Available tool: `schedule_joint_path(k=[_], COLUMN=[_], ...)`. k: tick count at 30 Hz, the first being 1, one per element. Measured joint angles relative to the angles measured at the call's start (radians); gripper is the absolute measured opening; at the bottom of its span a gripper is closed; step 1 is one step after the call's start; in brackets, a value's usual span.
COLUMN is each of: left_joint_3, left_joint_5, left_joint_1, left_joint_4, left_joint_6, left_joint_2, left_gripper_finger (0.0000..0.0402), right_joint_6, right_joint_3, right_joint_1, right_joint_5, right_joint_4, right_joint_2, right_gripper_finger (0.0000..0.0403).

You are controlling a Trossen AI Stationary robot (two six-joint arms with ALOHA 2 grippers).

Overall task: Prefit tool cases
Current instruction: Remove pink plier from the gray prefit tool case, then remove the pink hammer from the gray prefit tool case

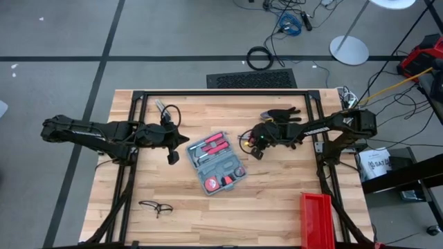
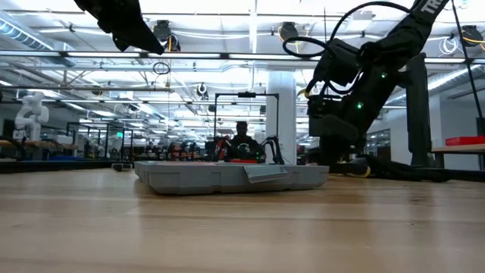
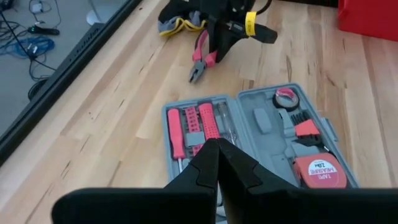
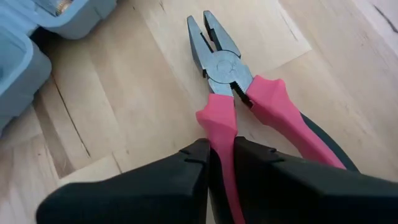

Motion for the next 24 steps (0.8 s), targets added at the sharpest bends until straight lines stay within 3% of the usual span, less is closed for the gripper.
schedule_joint_path(k=[3, 8, 11, 15, 24], left_joint_3=[0.000, -0.001, -0.001, -0.001, -0.033], left_joint_5=[-0.001, -0.002, -0.002, -0.002, 0.014], left_joint_1=[0.000, 0.000, 0.000, 0.000, 0.000], left_joint_4=[0.000, -0.001, -0.001, -0.008, -0.033], left_joint_6=[0.000, 0.000, -0.001, -0.002, 0.073], left_joint_2=[0.000, 0.000, 0.000, 0.000, 0.000], left_gripper_finger=[0.0008, 0.0008, 0.0008, 0.0008, 0.0008], right_joint_6=[0.013, 0.025, 0.029, 0.040, -0.011], right_joint_3=[0.000, 0.000, 0.000, 0.000, 0.012], right_joint_1=[0.000, 0.001, 0.001, 0.007, 0.083], right_joint_5=[0.002, 0.005, 0.006, 0.006, 0.015], right_joint_4=[-0.001, 0.001, -0.013, -0.028, 0.003], right_joint_2=[0.000, -0.001, -0.007, -0.034, -0.141], right_gripper_finger=[0.0043, 0.0134, 0.0167, 0.0171, 0.0138])
